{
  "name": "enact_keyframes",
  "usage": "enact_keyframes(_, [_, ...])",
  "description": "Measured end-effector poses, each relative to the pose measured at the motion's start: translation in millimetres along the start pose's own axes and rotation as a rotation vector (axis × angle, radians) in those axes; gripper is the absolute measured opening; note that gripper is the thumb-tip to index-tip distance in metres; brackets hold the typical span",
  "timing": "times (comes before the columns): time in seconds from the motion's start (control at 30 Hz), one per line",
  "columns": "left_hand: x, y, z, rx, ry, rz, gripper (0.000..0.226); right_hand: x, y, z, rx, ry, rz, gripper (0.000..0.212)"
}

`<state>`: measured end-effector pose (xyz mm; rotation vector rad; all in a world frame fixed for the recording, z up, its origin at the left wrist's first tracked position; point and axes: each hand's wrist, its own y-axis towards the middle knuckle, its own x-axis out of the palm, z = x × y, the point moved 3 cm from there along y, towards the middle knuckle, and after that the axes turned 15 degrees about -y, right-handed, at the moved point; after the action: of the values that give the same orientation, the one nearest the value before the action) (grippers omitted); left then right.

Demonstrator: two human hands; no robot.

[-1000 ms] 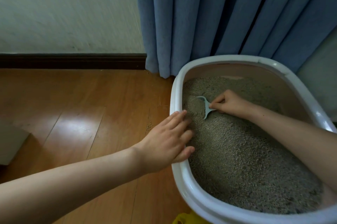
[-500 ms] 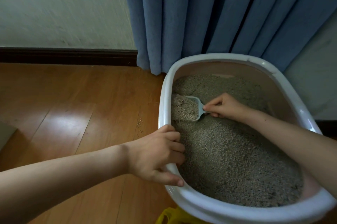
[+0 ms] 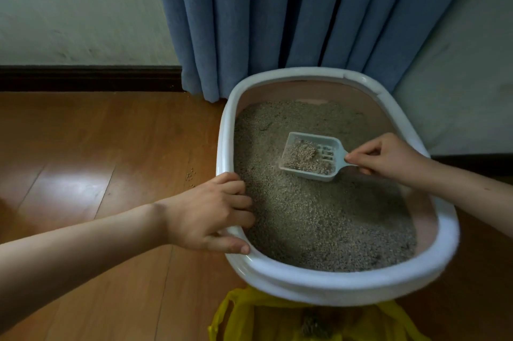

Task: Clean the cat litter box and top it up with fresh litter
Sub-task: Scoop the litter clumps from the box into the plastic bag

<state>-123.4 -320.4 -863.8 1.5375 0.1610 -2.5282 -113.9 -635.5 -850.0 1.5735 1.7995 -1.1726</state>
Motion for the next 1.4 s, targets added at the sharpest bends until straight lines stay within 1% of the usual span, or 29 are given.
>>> enact_keyframes(0.1, [7.2,-5.6,11.0,0.025,0.014,0.009,0.041,-2.2,-25.2,4.0,0.030,0.016,-0.033,0.021])
enact_keyframes(0.23, [18.2,-13.0,24.6,0.016,0.063,0.036,0.042,-9.5,-49.8,6.4,0.058,-0.013,-0.030,0.021])
enact_keyframes(0.3, [19.0,-13.5,26.6,0.006,0.080,0.034,0.042,-11.3,-58.8,5.0,0.054,-0.025,0.001,0.021])
enact_keyframes(0.43, [20.6,-12.2,31.2,0.018,0.065,0.040,0.036,-10.9,-73.7,-0.5,0.054,-0.050,0.003,0.026])
enact_keyframes(0.57, [21.6,-11.0,35.5,0.018,0.049,0.075,0.032,-9.3,-87.4,-6.8,0.078,-0.060,-0.102,0.020])
enact_keyframes(0.73, [23.4,-12.0,39.1,0.036,0.062,0.115,0.030,-12.2,-99.5,-10.6,0.075,-0.047,-0.077,0.018])
enact_keyframes(0.9, [23.3,-12.1,38.8,0.045,0.057,0.111,0.030,-12.6,-108.5,-11.6,0.092,-0.053,-0.066,0.019])
enact_keyframes(0.97, [24.4,-12.9,38.4,0.042,0.048,0.112,0.030,-11.8,-113.5,-12.0,0.097,-0.050,-0.075,0.021])
enact_keyframes(1.07, [24.3,-12.7,37.9,0.043,0.032,0.108,0.029,-10.9,-117.6,-8.9,0.103,-0.057,-0.043,0.026])
enact_keyframes(1.27, [24.1,-13.6,38.1,0.031,0.020,0.089,0.035,-12.7,-124.9,-15.1,0.036,-0.012,-0.015,0.018])
enact_keyframes(1.33, [22.7,-13.4,39.5,0.030,0.023,0.094,0.037,-14.6,-129.8,-21.5,-0.004,-0.004,-0.047,0.014])
enact_keyframes(1.4, [21.3,-13.1,40.4,0.024,0.022,0.093,0.039,-15.1,-136.5,-28.5,-0.059,0.011,-0.118,0.010])
